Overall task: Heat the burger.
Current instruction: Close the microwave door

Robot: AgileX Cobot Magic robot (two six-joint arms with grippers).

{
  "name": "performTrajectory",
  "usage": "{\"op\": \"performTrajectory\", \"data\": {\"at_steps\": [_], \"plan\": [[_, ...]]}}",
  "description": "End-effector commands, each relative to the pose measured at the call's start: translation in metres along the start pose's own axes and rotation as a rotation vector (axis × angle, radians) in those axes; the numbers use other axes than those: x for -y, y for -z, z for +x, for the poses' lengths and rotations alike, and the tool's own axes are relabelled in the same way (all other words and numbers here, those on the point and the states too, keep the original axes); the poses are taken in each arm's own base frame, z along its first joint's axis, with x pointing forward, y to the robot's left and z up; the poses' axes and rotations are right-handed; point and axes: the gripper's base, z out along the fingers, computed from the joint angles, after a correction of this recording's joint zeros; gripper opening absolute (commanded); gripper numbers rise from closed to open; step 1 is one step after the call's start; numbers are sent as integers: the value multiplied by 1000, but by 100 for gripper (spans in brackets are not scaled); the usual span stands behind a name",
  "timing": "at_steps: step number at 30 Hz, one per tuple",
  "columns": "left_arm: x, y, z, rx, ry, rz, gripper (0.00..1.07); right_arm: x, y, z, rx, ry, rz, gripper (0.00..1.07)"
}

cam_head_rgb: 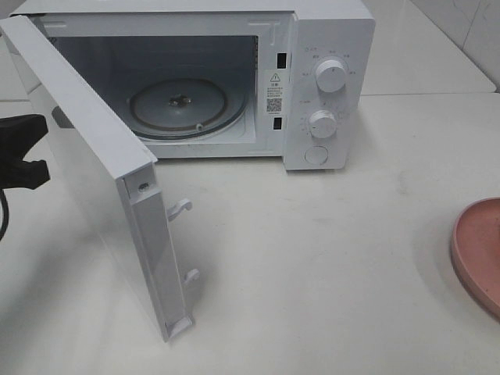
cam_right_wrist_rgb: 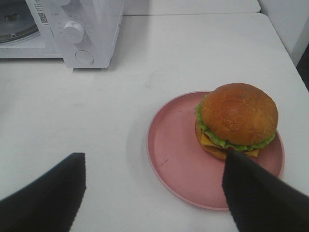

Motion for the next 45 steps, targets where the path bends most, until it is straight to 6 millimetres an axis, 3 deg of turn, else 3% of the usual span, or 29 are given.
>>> {"op": "performTrajectory", "data": {"at_steps": [1,12,28,35,45], "plan": [[10,-7,0,19,12,15,0,0,3,2,39,8,0,76],[36,-32,-1,30,22,55,0,0,3,2,39,8,0,76],[80,-78,-4,57,106,-77,0,0,3,2,39,8,0,76],[101,-108,-4,59,112,-82,0,0,3,2,39,8,0,76],[108,-139,-16,66,123,-138,0,0,3,2,39,8,0,75]]}}
